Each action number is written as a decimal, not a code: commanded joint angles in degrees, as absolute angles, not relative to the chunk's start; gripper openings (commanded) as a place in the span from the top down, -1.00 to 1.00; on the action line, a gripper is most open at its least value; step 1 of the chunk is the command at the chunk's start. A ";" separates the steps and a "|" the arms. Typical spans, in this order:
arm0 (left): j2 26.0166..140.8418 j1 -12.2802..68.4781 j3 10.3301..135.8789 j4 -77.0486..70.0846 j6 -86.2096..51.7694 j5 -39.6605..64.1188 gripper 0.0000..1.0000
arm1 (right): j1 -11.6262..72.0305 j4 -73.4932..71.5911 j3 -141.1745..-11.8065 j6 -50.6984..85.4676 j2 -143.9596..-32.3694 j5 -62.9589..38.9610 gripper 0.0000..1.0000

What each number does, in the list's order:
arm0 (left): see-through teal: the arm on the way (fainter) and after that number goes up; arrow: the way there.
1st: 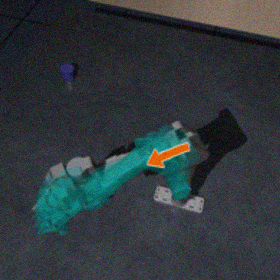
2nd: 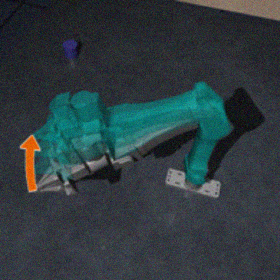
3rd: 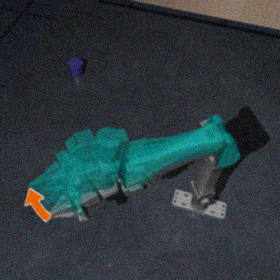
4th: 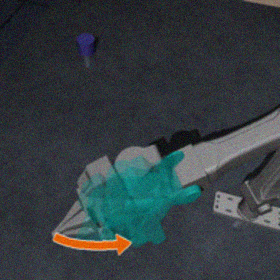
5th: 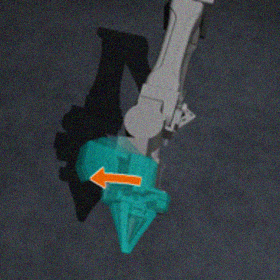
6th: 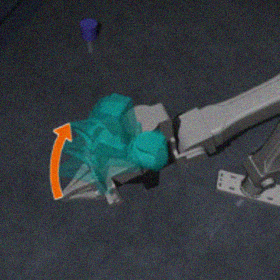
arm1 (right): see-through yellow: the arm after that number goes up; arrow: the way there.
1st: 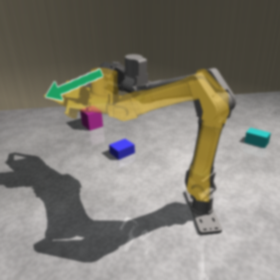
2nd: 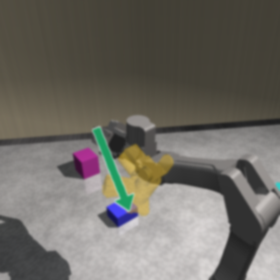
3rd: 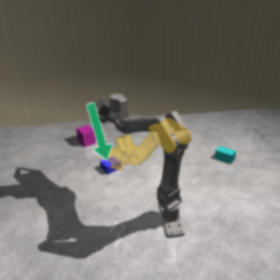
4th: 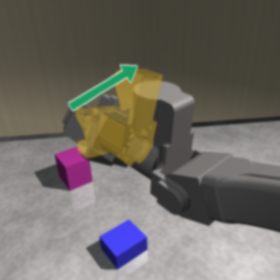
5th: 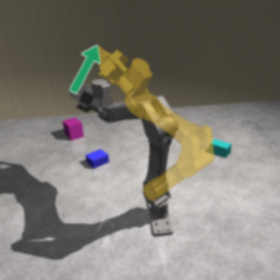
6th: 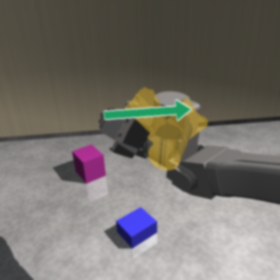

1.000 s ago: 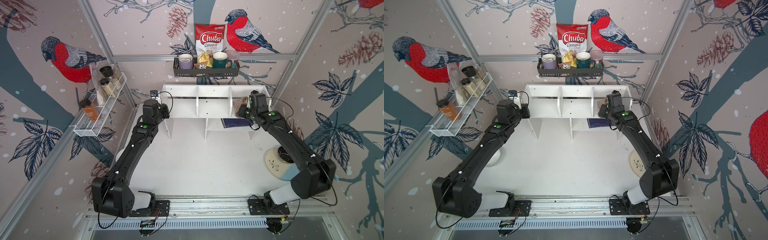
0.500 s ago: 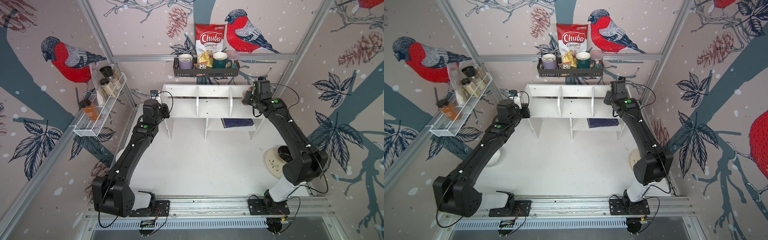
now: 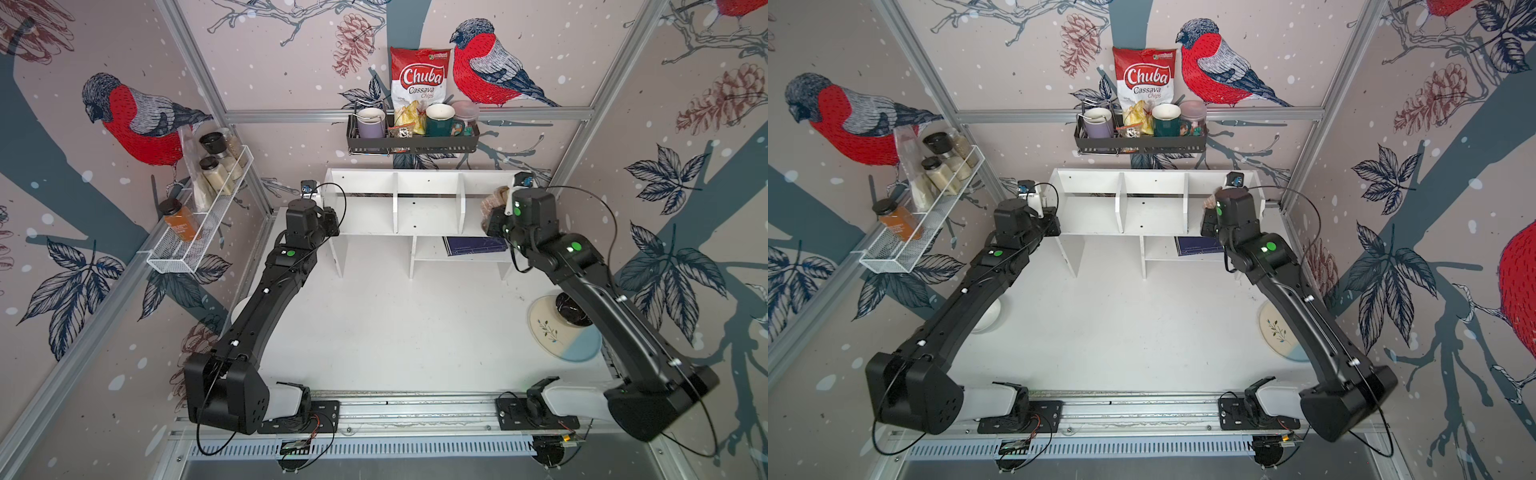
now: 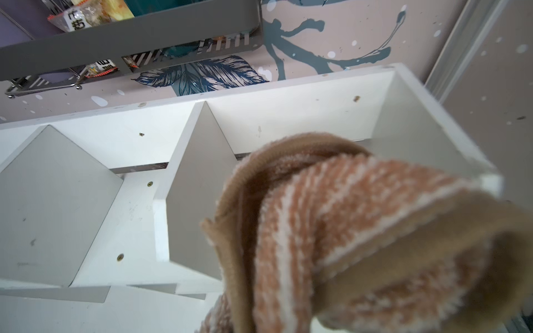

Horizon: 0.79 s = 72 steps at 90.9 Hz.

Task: Wipe the bookshelf clean with a cloth
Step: Wipe the dust from the shelf, then place the cleaning item at the center of the board.

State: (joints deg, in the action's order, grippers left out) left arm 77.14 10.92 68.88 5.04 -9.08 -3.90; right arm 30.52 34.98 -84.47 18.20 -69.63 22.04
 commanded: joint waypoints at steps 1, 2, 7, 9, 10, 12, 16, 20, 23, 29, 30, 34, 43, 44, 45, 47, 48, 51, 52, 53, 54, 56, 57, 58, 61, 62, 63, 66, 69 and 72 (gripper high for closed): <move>76.84 10.90 68.36 8.70 -17.41 0.93 1.00 | 34.70 37.73 -81.59 17.92 -63.07 26.14 1.00; 76.79 10.90 68.37 8.70 -17.41 0.86 1.00 | 35.23 38.07 -81.35 17.92 -62.47 26.30 1.00; 76.71 10.90 68.31 8.78 -17.40 0.58 1.00 | 38.16 39.35 -80.43 18.18 -60.17 26.80 1.00; 76.59 10.90 68.25 8.90 -17.34 0.48 1.00 | 39.31 39.92 -80.09 18.37 -59.54 26.83 1.00; 76.53 10.90 68.27 8.93 -17.37 0.37 1.00 | 39.65 40.17 -79.86 18.50 -59.26 26.77 1.00; 76.44 10.90 68.15 8.96 -17.33 0.18 1.00 | 41.25 40.48 -79.40 18.82 -58.56 26.75 1.00; 76.18 10.90 68.12 9.10 -17.31 -0.03 1.00 | 44.31 40.45 -77.92 20.11 -57.84 26.72 1.00; 75.85 10.90 67.99 9.32 -17.25 -0.40 1.00 | 47.09 39.25 -75.47 21.53 -57.32 26.36 1.00; 75.45 10.90 67.90 9.52 -17.15 -0.81 1.00 | 49.88 37.79 -73.39 22.24 -57.33 26.36 1.00; 74.54 10.90 67.49 9.71 -17.33 -2.28 0.69 | 55.90 33.27 -68.72 24.08 -58.41 28.17 1.00; 74.27 10.90 67.41 9.73 -17.37 -2.54 0.62 | 56.73 32.46 -67.89 24.39 -58.82 28.37 1.00; 73.26 10.84 67.22 10.17 -17.86 -4.17 0.34 | 59.92 29.58 -65.43 25.56 -60.73 29.27 1.00; 70.50 10.81 66.79 11.73 -18.95 -9.11 -0.34 | 63.49 22.19 -60.72 29.33 -66.57 28.79 1.00; 70.27 10.81 66.79 11.84 -18.97 -9.57 -0.45 | 63.52 21.56 -60.29 29.78 -67.43 28.46 1.00; 69.81 10.81 66.80 11.94 -18.98 -9.97 -0.57 | 63.44 20.93 -59.90 30.54 -68.17 27.94 1.00; 69.07 10.81 65.79 12.19 -18.94 -10.80 -0.81 | 63.39 19.43 -59.03 31.52 -69.40 27.22 1.00; 68.59 10.81 65.46 12.25 -18.87 -11.20 -0.88 | 63.25 18.59 -58.47 32.19 -70.17 26.79 1.00; 67.36 10.88 64.74 12.58 -18.59 -12.42 -0.94 | 62.77 16.02 -56.93 33.82 -71.35 25.73 1.00; 67.04 10.84 64.54 12.80 -18.52 -12.85 -0.95 | 62.50 15.17 -56.46 34.31 -72.24 25.34 1.00; 66.65 10.83 64.35 12.99 -18.49 -13.37 -0.95 | 62.36 14.40 -55.96 34.78 -72.99 25.02 1.00; 66.29 10.82 64.17 13.13 -18.43 -13.80 -0.95 | 62.07 13.57 -55.49 35.19 -73.72 24.68 0.98; 65.68 10.81 63.66 13.48 -18.32 -14.79 -0.95 | 61.77 11.85 -54.59 36.02 -75.18 24.06 0.93; 65.27 10.81 63.47 13.64 -18.26 -15.22 -0.95 | 61.56 11.20 -54.23 36.38 -75.69 23.67 0.90; 64.94 10.81 63.20 13.81 -18.18 -15.65 -0.95 | 61.32 10.65 -53.88 36.78 -76.25 23.48 0.87; 64.05 10.81 62.62 14.27 -18.07 -16.90 -0.95 | 60.25 9.52 -53.12 37.59 -78.41 22.36 0.80; 63.62 10.81 62.42 14.47 -18.04 -17.28 -0.95 | 59.96 9.33 -52.93 37.82 -78.97 21.86 0.77; 63.28 10.81 62.15 14.62 -17.99 -17.56 -0.95 | 59.64 9.06 -52.74 38.12 -79.39 21.39 0.72; 62.01 10.81 61.38 15.15 -17.94 -18.31 -0.95 | 58.73 7.93 -52.07 38.83 -81.09 20.11 0.57; 61.20 10.81 60.50 15.50 -18.16 -18.91 -0.95 | 57.69 6.74 -51.21 39.52 -82.62 18.54 0.39; 60.09 10.81 59.57 15.78 -18.45 -19.30 -0.95 | 56.76 5.58 -50.30 40.00 -83.64 16.83 0.23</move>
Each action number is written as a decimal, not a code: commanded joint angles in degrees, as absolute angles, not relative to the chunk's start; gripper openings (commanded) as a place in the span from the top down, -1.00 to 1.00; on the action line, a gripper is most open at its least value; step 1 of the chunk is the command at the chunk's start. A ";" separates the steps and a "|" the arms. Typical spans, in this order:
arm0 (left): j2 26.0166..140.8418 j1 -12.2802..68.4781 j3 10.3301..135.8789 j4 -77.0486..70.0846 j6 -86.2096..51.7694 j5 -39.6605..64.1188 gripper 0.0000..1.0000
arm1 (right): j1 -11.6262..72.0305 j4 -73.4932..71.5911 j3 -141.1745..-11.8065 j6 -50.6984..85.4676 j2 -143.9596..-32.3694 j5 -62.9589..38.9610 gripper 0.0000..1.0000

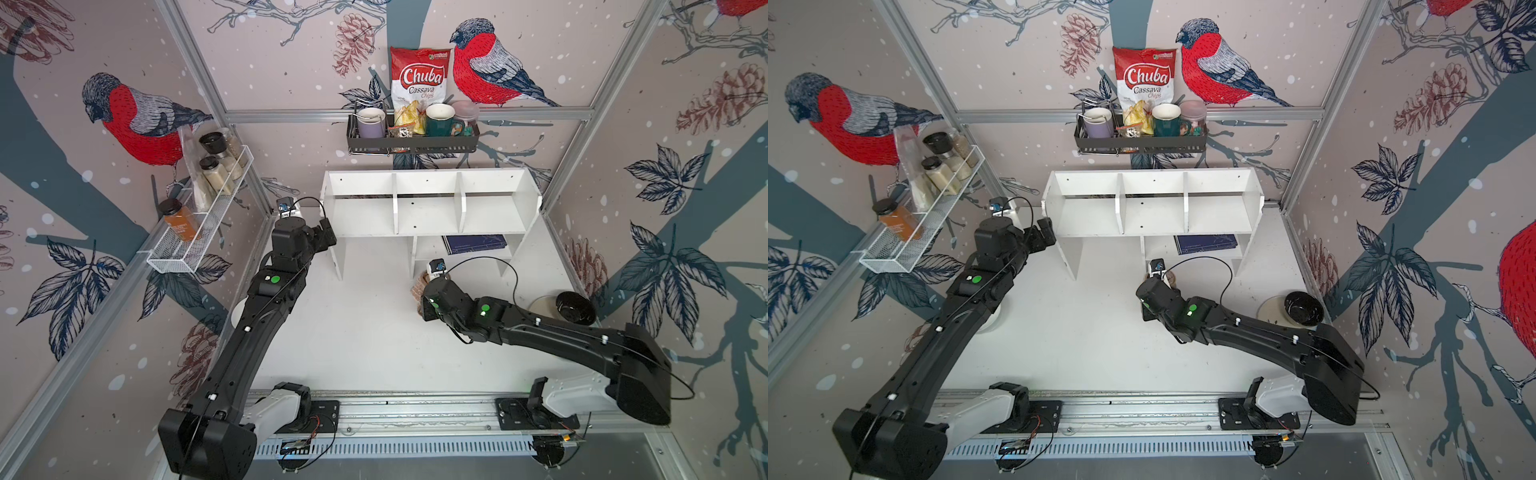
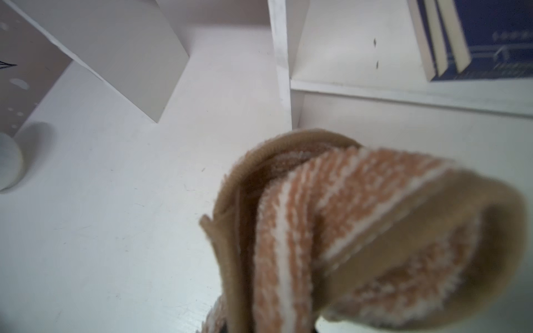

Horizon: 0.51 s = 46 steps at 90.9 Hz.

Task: Wipe the bookshelf clean with a cloth
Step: Place the cleaning item at the center of the board.

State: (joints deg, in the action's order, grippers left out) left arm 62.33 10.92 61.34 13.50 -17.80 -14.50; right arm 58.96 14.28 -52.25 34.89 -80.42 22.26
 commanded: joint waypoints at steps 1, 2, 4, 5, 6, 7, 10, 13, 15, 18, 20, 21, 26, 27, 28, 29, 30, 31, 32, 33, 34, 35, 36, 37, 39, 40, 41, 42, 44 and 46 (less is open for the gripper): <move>59.75 10.81 59.36 15.93 -18.63 -19.41 -0.95 | 56.42 5.07 -49.98 40.17 -83.83 16.37 0.18; 59.41 10.81 59.08 16.10 -18.81 -19.50 -0.95 | 56.20 4.69 -49.64 40.34 -84.24 16.01 0.13; 58.84 10.81 58.45 16.37 -19.25 -19.58 -0.95 | 55.56 4.14 -48.97 40.65 -84.74 15.16 0.05; 58.56 10.81 58.05 16.40 -19.42 -19.59 -0.95 | 55.33 3.87 -48.66 40.76 -84.91 14.83 0.02; 58.28 10.81 57.81 16.51 -19.64 -19.55 -0.95 | 55.09 3.47 -48.32 40.81 -85.04 14.58 -0.02; 58.01 10.81 57.43 16.60 -19.89 -19.49 -0.95 | 54.88 3.14 -47.98 40.84 -85.10 14.45 -0.07; 57.20 10.81 56.30 16.67 -20.37 -19.09 -0.95 | 54.29 2.66 -47.10 40.93 -85.23 14.39 -0.31; 56.20 10.81 55.21 16.68 -20.90 -18.60 -0.95 | 53.93 2.74 -46.45 40.95 -85.04 14.49 -0.71; 55.56 10.81 54.28 16.74 -21.27 -18.47 -0.95 | 53.54 2.90 -46.11 40.91 -84.56 14.56 -0.90; 54.54 10.81 52.99 16.67 -21.57 -18.31 -0.95 | 53.16 3.57 -45.53 40.79 -83.70 14.88 -0.99; 53.91 10.85 52.36 16.54 -21.61 -18.40 -0.95 | 53.00 3.90 -45.07 40.61 -82.56 15.32 -1.00; 53.54 10.83 51.84 16.49 -21.61 -18.47 -0.95 | 52.87 4.10 -44.86 40.52 -81.97 15.62 -1.00; 51.73 10.81 49.95 16.02 -21.55 -20.02 -0.95 | 52.22 7.01 -44.36 39.67 -78.33 17.85 -1.00; 51.40 10.81 49.58 15.92 -21.50 -20.60 -0.95 | 52.08 7.86 -44.33 39.52 -77.35 18.42 -1.00; 51.05 10.81 49.40 15.83 -21.47 -21.24 -0.95 | 51.79 8.67 -44.31 39.32 -76.87 18.83 -1.00; 50.75 10.81 49.22 15.82 -21.37 -21.83 -0.95 | 51.52 9.08 -44.30 39.08 -76.14 19.39 -1.00; 50.51 10.81 49.00 15.82 -21.36 -22.65 -0.95 | 51.20 9.95 -44.34 38.97 -75.07 20.11 -1.00; 50.31 10.81 48.80 15.78 -21.32 -23.32 -0.95 | 50.87 10.99 -44.36 38.82 -73.75 20.73 -1.00; 50.11 10.81 48.66 15.75 -21.25 -24.27 -0.95 | 50.62 11.87 -44.37 38.61 -72.91 21.18 -1.00; 49.93 10.77 48.50 15.74 -21.22 -25.06 -0.95 | 50.01 12.79 -44.38 38.47 -71.70 21.71 -1.00; 49.75 10.79 48.38 15.65 -21.15 -25.89 -0.95 | 49.39 13.43 -44.38 38.35 -70.48 22.10 -1.00; 49.57 10.80 48.14 15.56 -21.08 -26.79 -0.95 | 48.73 14.58 -44.43 38.29 -69.56 22.48 -1.00; 49.40 10.85 47.93 15.43 -21.04 -27.50 -0.95 | 48.10 15.55 -44.45 38.22 -68.05 22.93 -1.00; 49.31 10.83 47.70 15.36 -20.98 -28.30 -0.95 | 47.16 16.48 -44.46 38.14 -66.72 23.15 -1.00; 49.17 10.82 47.32 14.87 -20.91 -29.93 -0.95 | 45.37 18.27 -44.51 38.23 -64.40 23.70 -1.00; 49.15 10.81 47.08 14.64 -21.05 -30.61 -0.95 | 44.39 19.02 -44.54 38.28 -63.05 23.98 -1.00; 49.14 10.81 46.79 14.22 -21.20 -31.39 -0.95 | 43.42 19.88 -44.50 38.30 -62.11 24.34 -1.00; 49.14 10.81 46.38 13.92 -21.32 -32.13 -0.95 | 42.19 20.71 -44.44 38.31 -60.76 24.65 -1.00; 49.18 10.85 45.48 12.56 -21.33 -33.43 -0.95 | 39.92 22.23 -44.29 38.32 -58.59 25.23 -1.00; 49.27 10.82 44.28 10.98 -20.95 -34.22 -0.95 | 38.19 23.60 -44.23 38.14 -56.83 25.60 -1.00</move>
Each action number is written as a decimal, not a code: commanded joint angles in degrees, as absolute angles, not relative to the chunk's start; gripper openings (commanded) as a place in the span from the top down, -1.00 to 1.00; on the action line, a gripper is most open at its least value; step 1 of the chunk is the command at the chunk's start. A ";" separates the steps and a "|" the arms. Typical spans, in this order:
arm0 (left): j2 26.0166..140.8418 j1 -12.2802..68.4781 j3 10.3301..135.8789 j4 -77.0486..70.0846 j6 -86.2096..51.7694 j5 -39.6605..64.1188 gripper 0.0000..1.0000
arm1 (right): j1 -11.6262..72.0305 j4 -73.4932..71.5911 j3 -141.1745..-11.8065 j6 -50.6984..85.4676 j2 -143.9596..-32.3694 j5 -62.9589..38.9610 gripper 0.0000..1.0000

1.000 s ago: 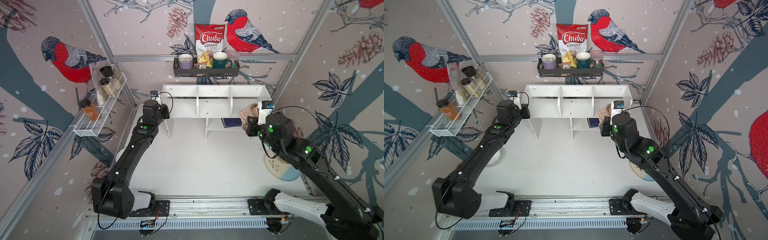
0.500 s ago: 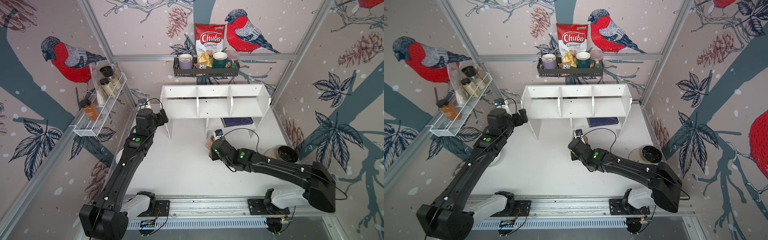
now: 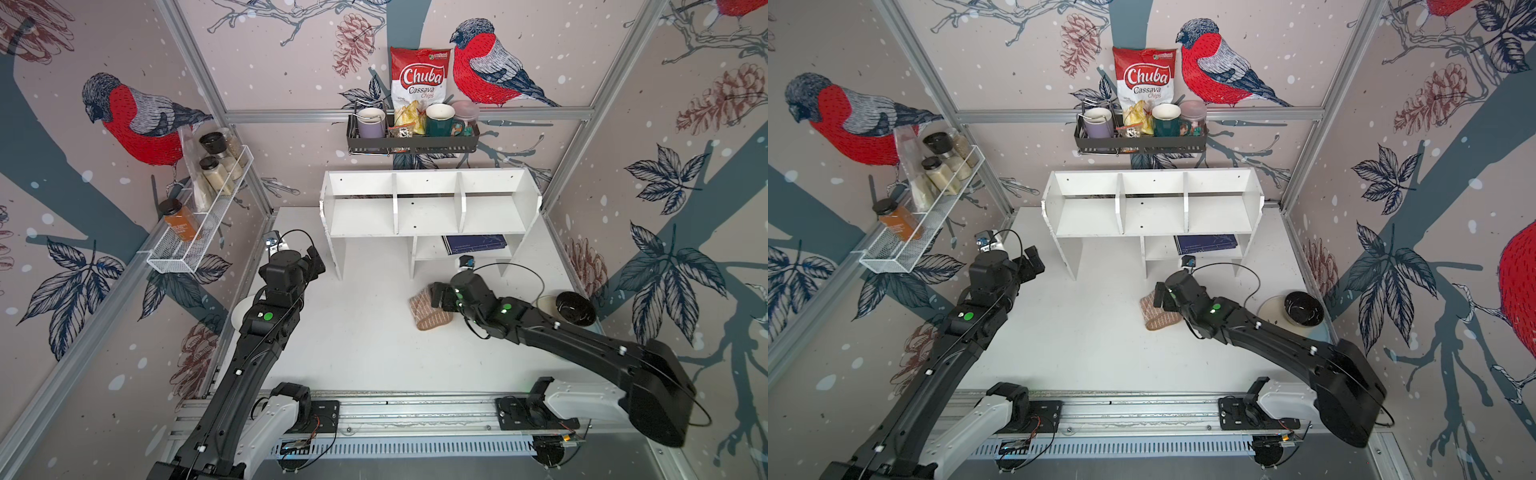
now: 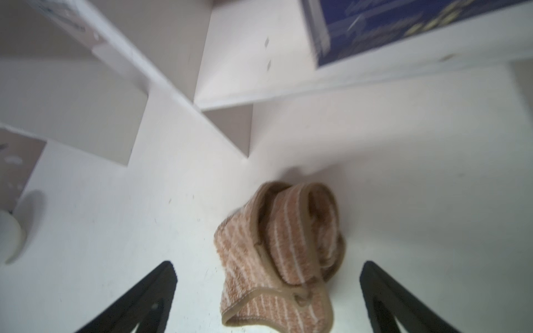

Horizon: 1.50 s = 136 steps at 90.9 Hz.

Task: Wipe the bookshelf clean with a cloth
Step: Place the cleaning item at the center of the board, then reset both arms

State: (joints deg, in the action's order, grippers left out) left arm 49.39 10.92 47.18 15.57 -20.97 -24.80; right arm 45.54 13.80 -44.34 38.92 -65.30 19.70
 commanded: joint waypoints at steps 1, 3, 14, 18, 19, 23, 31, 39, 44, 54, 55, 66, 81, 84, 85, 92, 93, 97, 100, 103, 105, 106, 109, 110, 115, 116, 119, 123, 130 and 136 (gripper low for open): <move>49.29 10.82 43.72 10.28 -20.67 -34.47 -0.95 | 37.11 24.06 -44.26 38.06 -55.36 25.90 -1.00; 49.30 10.81 42.57 8.77 -19.89 -34.83 -0.95 | 34.22 25.42 -44.38 37.44 -53.59 26.10 -1.00; 49.98 10.81 34.59 -5.94 -14.13 -35.84 -0.95 | 25.61 26.84 -42.07 38.89 -43.71 36.58 -1.00; 51.10 10.73 32.30 -11.03 -12.54 -37.95 -0.95 | 24.89 25.40 -39.56 39.96 -40.85 41.39 -1.00; 51.35 10.64 31.75 -11.98 -12.25 -38.70 -0.96 | 24.39 23.34 -37.47 38.99 -38.91 44.43 -1.00; 53.47 10.20 29.99 -15.53 -11.27 -40.99 -0.96 | 23.67 19.29 -33.29 36.20 -35.70 49.50 -1.00; 59.55 7.39 27.74 -20.60 -8.89 -40.32 -0.96 | 20.24 -0.58 -20.61 23.68 -28.21 49.71 -1.00; 67.08 5.08 27.00 -23.58 -8.14 -40.02 -0.95 | 12.88 -7.86 -15.52 23.39 -30.01 47.19 -1.00; 71.35 4.58 26.43 -26.37 -7.19 -39.55 -0.96 | 8.48 -6.99 -15.88 25.88 -35.72 45.32 -1.00; 75.60 4.43 22.79 -37.39 -6.53 -37.10 -0.96 | 3.80 -16.22 -15.71 21.97 -49.48 43.11 -1.00; 75.90 4.41 22.47 -38.82 -6.69 -37.05 -0.96 | 3.63 -19.26 -15.02 21.31 -52.18 43.23 -1.00; 80.95 4.16 21.21 -45.54 -6.43 -34.52 -0.95 | 3.07 -40.95 -12.40 16.13 -64.47 38.63 -1.00; 85.55 3.91 24.72 -44.08 -2.89 -25.28 -0.95 | 0.60 -65.64 -10.95 12.79 -81.09 25.52 -1.00; 87.14 3.99 23.77 -46.68 -1.70 -22.64 -0.96 | 0.27 -67.21 -10.48 10.94 -83.42 19.44 -1.00; 87.56 4.02 23.13 -47.60 -1.47 -22.48 -0.96 | 0.27 -66.83 -10.82 10.26 -83.90 17.98 -0.99; 89.01 3.88 19.46 -57.60 -2.45 -25.16 -0.94 | 2.19 -63.32 -14.42 8.48 -85.98 19.17 -1.00; 88.67 3.88 19.66 -56.35 -2.67 -25.28 -0.94 | 2.15 -61.89 -15.21 8.46 -86.01 19.12 -1.00; 87.74 3.86 20.85 -51.55 -3.05 -25.40 -0.94 | 2.28 -54.28 -18.40 8.34 -86.02 18.97 -1.00; 88.03 3.91 21.26 -52.38 -2.91 -25.58 -0.94 | 2.55 -51.30 -20.23 8.37 -85.73 19.27 -0.99; 88.83 3.92 20.87 -54.80 -2.53 -25.62 -0.95 | 2.81 -52.99 -19.67 8.09 -86.03 19.45 -1.00; 89.16 3.99 20.51 -55.34 -2.37 -25.54 -0.95 | 2.81 -54.01 -19.33 8.00 -86.24 19.61 -1.00; 89.05 3.97 20.45 -54.96 -2.41 -25.60 -0.95 | 2.81 -54.21 -19.25 7.95 -86.32 19.65 -1.00; 88.52 3.99 20.65 -53.50 -2.71 -25.68 -0.95 | 2.81 -53.98 -19.27 8.03 -86.17 19.73 -1.00; 88.38 3.97 20.74 -53.20 -2.80 -25.67 -0.95 | 2.86 -53.80 -19.26 8.01 -86.06 19.84 -1.00; 88.65 3.99 20.76 -54.31 -2.41 -25.58 -0.95 | 2.94 -52.45 -19.53 8.33 -85.67 19.94 -1.00; 88.80 4.06 20.75 -54.58 -2.30 -25.62 -0.95 | 2.97 -52.55 -19.52 8.34 -85.68 19.99 -1.00; 88.92 4.13 20.79 -54.29 -2.20 -25.71 -0.95 | 3.03 -52.99 -19.49 8.16 -85.85 20.08 -1.00; 88.56 4.19 20.90 -53.45 -2.30 -25.52 -0.95 | 3.29 -52.78 -19.55 7.94 -85.94 20.59 -1.00; 88.88 4.29 20.77 -54.17 -2.10 -25.61 -0.95 | 3.67 -52.06 -20.02 7.58 -86.03 20.68 -1.00; 88.77 4.30 21.19 -53.41 -1.82 -25.22 -0.95 | 3.70 -52.12 -19.95 7.47 -86.01 20.73 -1.00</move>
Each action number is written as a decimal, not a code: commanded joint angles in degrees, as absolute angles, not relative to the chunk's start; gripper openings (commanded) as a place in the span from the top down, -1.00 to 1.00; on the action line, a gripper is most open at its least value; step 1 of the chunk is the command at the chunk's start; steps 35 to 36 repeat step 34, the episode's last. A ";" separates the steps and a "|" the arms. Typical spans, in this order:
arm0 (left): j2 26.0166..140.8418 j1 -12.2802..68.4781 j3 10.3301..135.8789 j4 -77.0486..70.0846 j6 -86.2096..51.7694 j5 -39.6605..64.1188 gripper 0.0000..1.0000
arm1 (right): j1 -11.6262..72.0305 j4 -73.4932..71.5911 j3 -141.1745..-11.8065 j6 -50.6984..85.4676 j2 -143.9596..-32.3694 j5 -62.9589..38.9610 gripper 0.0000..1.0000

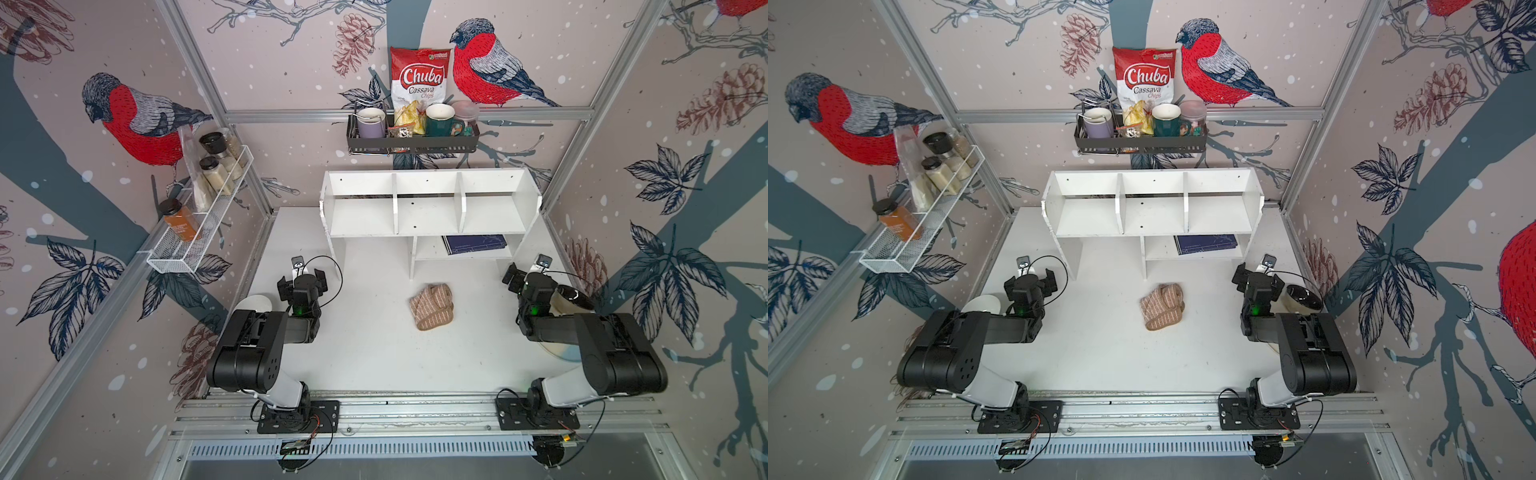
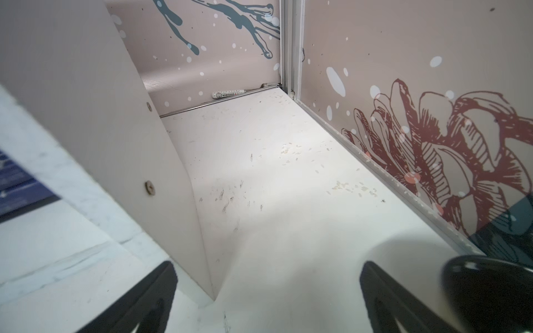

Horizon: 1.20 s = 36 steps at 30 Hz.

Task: Wipe the bookshelf clean with a cloth
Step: Reset both arms

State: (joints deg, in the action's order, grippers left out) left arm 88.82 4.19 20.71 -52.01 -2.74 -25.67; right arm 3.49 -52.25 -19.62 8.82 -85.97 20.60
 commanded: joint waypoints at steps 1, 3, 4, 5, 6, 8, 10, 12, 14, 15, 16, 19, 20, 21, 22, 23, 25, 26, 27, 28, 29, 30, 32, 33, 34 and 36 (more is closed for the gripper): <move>88.82 4.30 21.19 -53.43 -1.79 -25.18 -0.95 | 3.74 -52.12 -19.95 7.43 -86.03 20.74 -1.00; 88.79 4.38 21.22 -53.29 -1.74 -25.26 -0.95 | 3.74 -52.12 -19.95 7.44 -86.03 20.78 -1.00; 88.77 4.39 21.16 -53.45 -1.69 -25.19 -0.95 | 3.70 -52.12 -19.97 7.46 -86.02 20.82 -1.00; 88.85 4.35 21.22 -53.48 -1.75 -25.18 -0.95 | 3.77 -52.08 -19.98 7.47 -86.01 20.83 -1.00; 88.79 4.38 21.16 -53.45 -1.68 -25.12 -0.95 | 3.78 -52.11 -20.04 7.39 -86.07 20.91 -1.00; 88.85 4.37 21.24 -53.46 -1.73 -25.13 -0.95 | 3.93 -52.08 -20.08 7.31 -86.08 21.10 -1.00; 88.84 4.38 21.24 -53.42 -1.71 -25.15 -0.95 | 4.35 -52.14 -20.14 6.98 -86.25 21.49 -0.99; 88.79 4.35 21.20 -53.43 -1.67 -25.12 -0.95 | 4.54 -52.19 -20.24 6.83 -86.30 21.70 -1.00; 88.86 4.39 21.23 -53.44 -1.67 -25.08 -0.95 | 4.56 -52.10 -20.27 6.86 -86.33 21.71 -0.99; 88.86 4.44 21.32 -53.27 -1.48 -24.80 -0.95 | 4.57 -52.24 -20.28 6.79 -86.31 21.76 -1.00; 88.90 4.62 21.57 -52.86 -0.76 -23.75 -0.95 | 4.57 -52.20 -20.22 6.75 -86.26 21.74 -1.00; 88.95 4.71 22.10 -52.09 0.09 -21.24 -0.95 | 4.58 -52.20 -20.24 6.77 -86.31 21.80 -1.00; 88.96 4.66 22.12 -52.17 0.16 -21.13 -0.95 | 4.57 -52.21 -20.17 6.79 -86.31 21.80 -1.00; 88.95 4.66 22.08 -52.08 0.15 -21.11 -0.95 | 4.57 -52.22 -20.22 6.73 -86.30 21.80 -0.99; 88.95 4.66 22.06 -52.06 0.17 -21.15 -0.95 | 4.53 -52.21 -20.24 6.75 -86.31 21.80 -1.00; 88.95 4.66 22.06 -52.06 0.18 -21.13 -0.95 | 4.55 -52.21 -20.21 6.70 -86.29 21.80 -1.00; 88.95 4.66 22.08 -52.09 0.18 -21.10 -0.95 | 4.57 -52.21 -20.25 6.76 -86.32 21.80 -0.99; 88.95 4.66 22.12 -52.05 0.18 -21.04 -0.95 | 4.64 -52.14 -20.26 6.77 -86.31 21.80 -1.00; 88.95 4.68 22.14 -52.04 0.18 -21.02 -0.95 | 4.60 -51.98 -20.41 6.77 -86.54 21.77 -1.00; 88.95 4.66 22.15 -52.08 0.15 -21.06 -0.95 | 4.60 -52.00 -20.60 6.69 -86.90 21.67 -1.00; 88.90 4.66 22.15 -52.04 0.17 -21.01 -0.95 | 4.44 -52.02 -20.87 6.68 -87.14 21.32 -1.00; 88.94 4.67 22.15 -52.08 0.15 -21.05 -0.95 | 4.28 -51.93 -20.77 6.78 -87.01 20.97 -1.00; 88.95 4.69 22.10 -52.04 0.17 -21.03 -0.95 | 4.30 -52.11 -20.41 6.79 -86.57 20.94 -1.00; 88.95 4.66 22.11 -52.08 0.15 -21.05 -0.95 | 4.38 -52.27 -20.30 6.69 -86.49 21.06 -1.00; 88.95 4.68 22.07 -52.08 0.17 -21.08 -0.95 | 4.46 -52.18 -20.28 6.65 -86.36 21.16 -1.00; 88.95 4.68 22.07 -52.08 0.17 -21.08 -0.95 | 4.46 -52.18 -20.28 6.65 -86.36 21.16 -1.00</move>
